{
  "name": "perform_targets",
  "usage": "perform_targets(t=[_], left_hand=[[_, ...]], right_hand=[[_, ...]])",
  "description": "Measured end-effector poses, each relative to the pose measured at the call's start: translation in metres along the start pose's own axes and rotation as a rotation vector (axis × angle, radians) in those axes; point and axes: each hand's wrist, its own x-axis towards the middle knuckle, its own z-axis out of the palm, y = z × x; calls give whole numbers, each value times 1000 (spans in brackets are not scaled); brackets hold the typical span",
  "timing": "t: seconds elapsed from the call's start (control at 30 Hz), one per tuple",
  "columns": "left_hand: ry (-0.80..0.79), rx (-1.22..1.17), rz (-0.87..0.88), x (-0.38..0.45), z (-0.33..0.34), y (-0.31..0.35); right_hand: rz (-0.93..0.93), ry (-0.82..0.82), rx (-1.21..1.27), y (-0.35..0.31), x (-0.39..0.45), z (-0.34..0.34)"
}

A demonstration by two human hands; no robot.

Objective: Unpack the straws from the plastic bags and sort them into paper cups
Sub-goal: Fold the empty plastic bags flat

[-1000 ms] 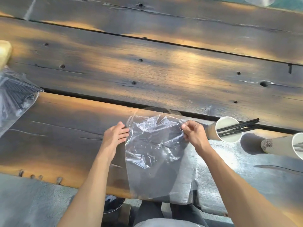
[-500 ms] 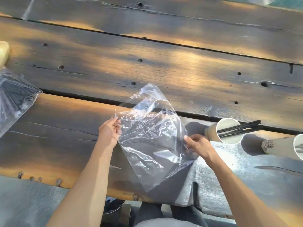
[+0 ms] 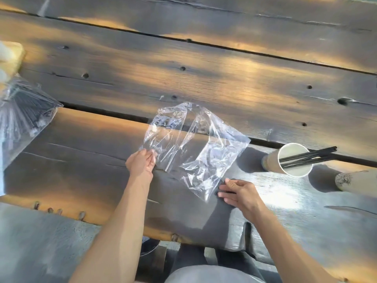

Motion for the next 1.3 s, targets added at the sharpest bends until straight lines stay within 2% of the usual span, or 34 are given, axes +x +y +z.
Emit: perform_targets(t=[0.1, 0.2, 0.3, 0.4, 0.47, 0.57, 0.7, 0.83, 1.0, 1.17, 1.23, 1.3], left_hand=[[21, -55, -40, -7, -6, -1], [65, -48, -61, -12, -5, -4], [88, 19, -25, -11, -10, -2], [105, 108, 93, -2, -21, 5], [127, 220, 142, 2, -28, 6], [56, 317, 107, 6, -30, 2], [84, 402, 128, -3, -24, 2], [6, 518, 230, -5, -28, 2], [-250, 753, 334, -6, -46, 6], [-459, 766, 92, -11, -57, 12], [-526, 812, 96, -12, -60, 8], [-510, 870, 185, -13, -61, 3]], right_hand=[[49, -35, 59, 3, 0, 13], [24, -65, -8, 5, 1, 20], [-59, 24, -192, 6, 2, 18], [-113, 135, -370, 6, -1, 2], [-94, 134, -381, 8, -5, -6], [-13, 90, -339, 17, -10, -9], [62, 70, -287, 33, -14, -16], [53, 125, -201, 37, -20, -30], [21, 52, -99, 36, -24, -39], [-15, 9, -106, 37, -24, -40], [-14, 4, -104, 38, -24, -41], [-12, 9, -100, 39, -24, -41]])
